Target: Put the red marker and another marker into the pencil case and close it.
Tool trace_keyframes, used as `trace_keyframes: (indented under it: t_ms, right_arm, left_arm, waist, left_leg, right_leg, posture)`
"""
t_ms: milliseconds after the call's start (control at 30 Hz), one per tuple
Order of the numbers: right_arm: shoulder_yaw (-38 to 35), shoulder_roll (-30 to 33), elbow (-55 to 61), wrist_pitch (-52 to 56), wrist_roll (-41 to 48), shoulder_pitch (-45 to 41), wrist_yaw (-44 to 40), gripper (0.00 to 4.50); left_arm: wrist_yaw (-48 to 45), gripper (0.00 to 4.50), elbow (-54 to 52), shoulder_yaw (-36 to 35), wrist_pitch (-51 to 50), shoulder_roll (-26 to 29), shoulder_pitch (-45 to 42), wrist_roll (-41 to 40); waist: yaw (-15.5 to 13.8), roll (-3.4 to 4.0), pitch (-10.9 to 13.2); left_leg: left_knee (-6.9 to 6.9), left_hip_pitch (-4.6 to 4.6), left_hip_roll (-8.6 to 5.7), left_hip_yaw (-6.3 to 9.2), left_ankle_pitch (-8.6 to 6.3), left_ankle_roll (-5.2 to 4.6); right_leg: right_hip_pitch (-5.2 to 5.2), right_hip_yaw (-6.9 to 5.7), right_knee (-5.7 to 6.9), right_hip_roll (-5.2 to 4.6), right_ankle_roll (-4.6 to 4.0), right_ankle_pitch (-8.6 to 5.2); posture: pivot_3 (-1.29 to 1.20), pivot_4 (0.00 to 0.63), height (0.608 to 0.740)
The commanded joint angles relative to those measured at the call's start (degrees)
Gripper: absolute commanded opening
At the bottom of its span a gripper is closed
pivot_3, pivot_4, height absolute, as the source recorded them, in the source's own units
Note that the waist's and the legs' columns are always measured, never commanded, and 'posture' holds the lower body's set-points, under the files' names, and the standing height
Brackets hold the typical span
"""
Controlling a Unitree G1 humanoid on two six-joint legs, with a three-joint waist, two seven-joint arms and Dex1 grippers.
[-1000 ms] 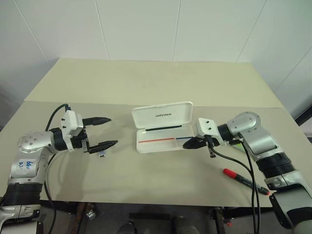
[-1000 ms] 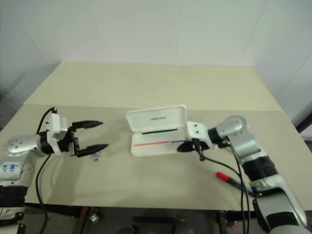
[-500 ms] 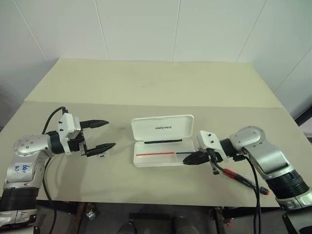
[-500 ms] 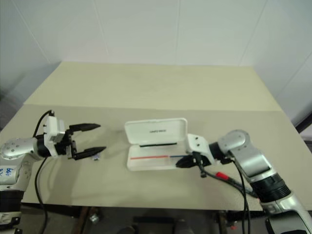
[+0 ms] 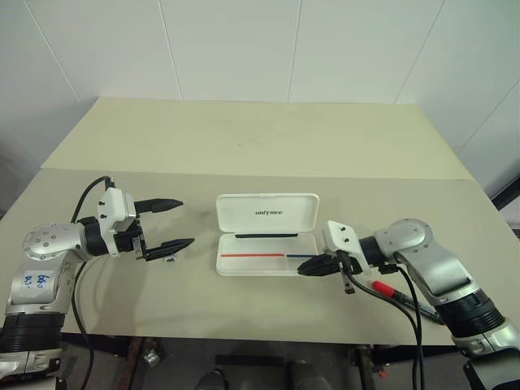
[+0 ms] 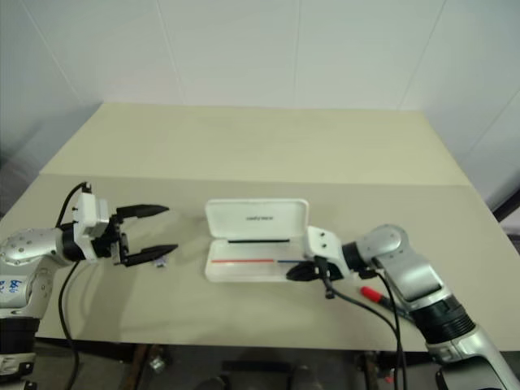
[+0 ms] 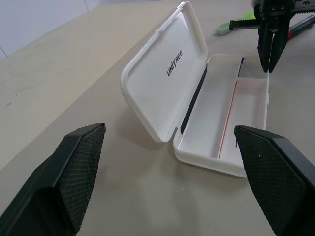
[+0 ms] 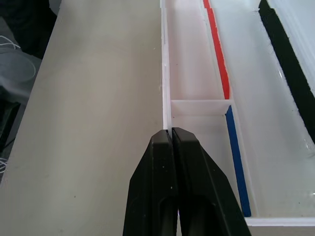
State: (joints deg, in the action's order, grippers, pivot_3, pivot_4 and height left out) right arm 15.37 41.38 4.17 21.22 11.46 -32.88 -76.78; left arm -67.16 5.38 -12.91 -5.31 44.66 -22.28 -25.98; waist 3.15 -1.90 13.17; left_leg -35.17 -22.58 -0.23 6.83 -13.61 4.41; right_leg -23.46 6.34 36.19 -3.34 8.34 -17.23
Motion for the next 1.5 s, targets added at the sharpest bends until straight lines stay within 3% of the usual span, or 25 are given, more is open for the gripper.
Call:
trace_keyframes:
  t_ms: [33, 67, 433, 533, 767, 800, 1067, 1500]
  right_arm:
    - [-1.1, 0.0, 0.4, -2.3, 0.7, -0.4, -0.1, 0.96]
    - [-1.3, -0.2, 0.2, -2.7, 0.9, -0.7, 0.0, 1.30]
    - [-3.9, -1.3, 2.2, -0.3, 6.9, -1.8, -0.8, 1.30]
    - [-5.8, 0.1, 4.6, 2.9, 10.4, -1.4, -1.5, 1.89]
    - [-14.4, 3.9, 6.5, 7.5, 17.1, 0.8, 0.4, 4.32]
    - [-15.7, 4.2, 6.0, 7.4, 17.5, 1.1, 0.8, 4.47]
    - [-24.1, 8.6, -4.1, 2.2, 15.4, 5.2, 2.4, 4.47]
    - [-26.3, 12.6, -20.0, -10.2, 9.5, 10.9, 2.1, 4.47]
  left_arm:
    - [0.2, 4.50, -1.7, -1.2, -0.1, 0.5, 0.1, -1.1]
    - [0.2, 4.50, -1.7, -1.2, -0.1, 0.5, 0.1, -1.1]
    - [0.4, 4.50, -2.0, -1.1, -0.2, 0.3, 0.2, -1.1]
    - [0.3, 4.50, -2.1, -1.2, -0.3, 0.3, 0.4, -1.2]
    - [-0.4, 4.50, -3.1, -1.5, -0.9, 0.8, 1.5, -2.3]
    - [-0.6, 4.50, -3.3, -1.5, -1.0, 0.8, 1.6, -2.5]
    - [-2.0, 4.50, -5.2, -0.1, -2.4, 0.1, 1.0, -3.7]
    - [-0.5, 4.50, -12.5, 3.7, -8.9, -1.9, -0.6, -5.7]
  waist:
    - [0.0, 0.00, 0.0]
    - [0.0, 0.00, 0.0]
    - [0.0, 0.00, 0.0]
    - [0.0, 0.00, 0.0]
    - [-0.2, 0.00, 0.0]
    - [-0.1, 0.00, 0.0]
    - [-0.3, 0.00, 0.0]
    - [0.0, 0.00, 0.0]
  left_leg:
    - [0.00, 0.00, 0.00, 0.00, 0.00, 0.00]
    - [0.00, 0.00, 0.00, 0.00, 0.00, 0.00]
    - [0.00, 0.00, 0.00, 0.00, 0.00, 0.00]
    - [0.00, 0.00, 0.00, 0.01, 0.00, 0.00]
    - [0.00, 0.00, 0.00, 0.01, 0.00, 0.00]
    - [0.00, 0.00, 0.00, 0.00, 0.00, 0.00]
    - [0.00, 0.00, -0.01, -0.02, 0.00, 0.00]
    - [-0.02, 0.06, 0.00, -0.12, 0.00, -0.01]
  right_leg:
    - [0.00, 0.00, 0.00, 0.00, 0.00, 0.00]
    - [0.00, 0.00, 0.00, 0.00, 0.00, 0.00]
    - [0.00, 0.00, 0.00, 0.00, 0.00, 0.00]
    - [0.00, 0.00, 0.01, 0.00, 0.00, 0.00]
    - [0.02, 0.00, -0.02, -0.01, 0.00, 0.00]
    - [0.02, 0.00, -0.02, -0.01, 0.00, 0.00]
    - [0.04, 0.01, -0.03, -0.01, 0.00, 0.00]
    - [0.06, 0.09, 0.00, 0.01, 0.01, 0.01]
  posture:
    - [0.00, 0.150, 0.740]
    - [0.00, 0.150, 0.740]
    - [0.00, 0.150, 0.740]
    - [0.00, 0.150, 0.740]
    - [0.00, 0.150, 0.740]
    - [0.00, 0.150, 0.740]
    - [0.00, 0.150, 0.740]
    - [0.00, 0.150, 0.740]
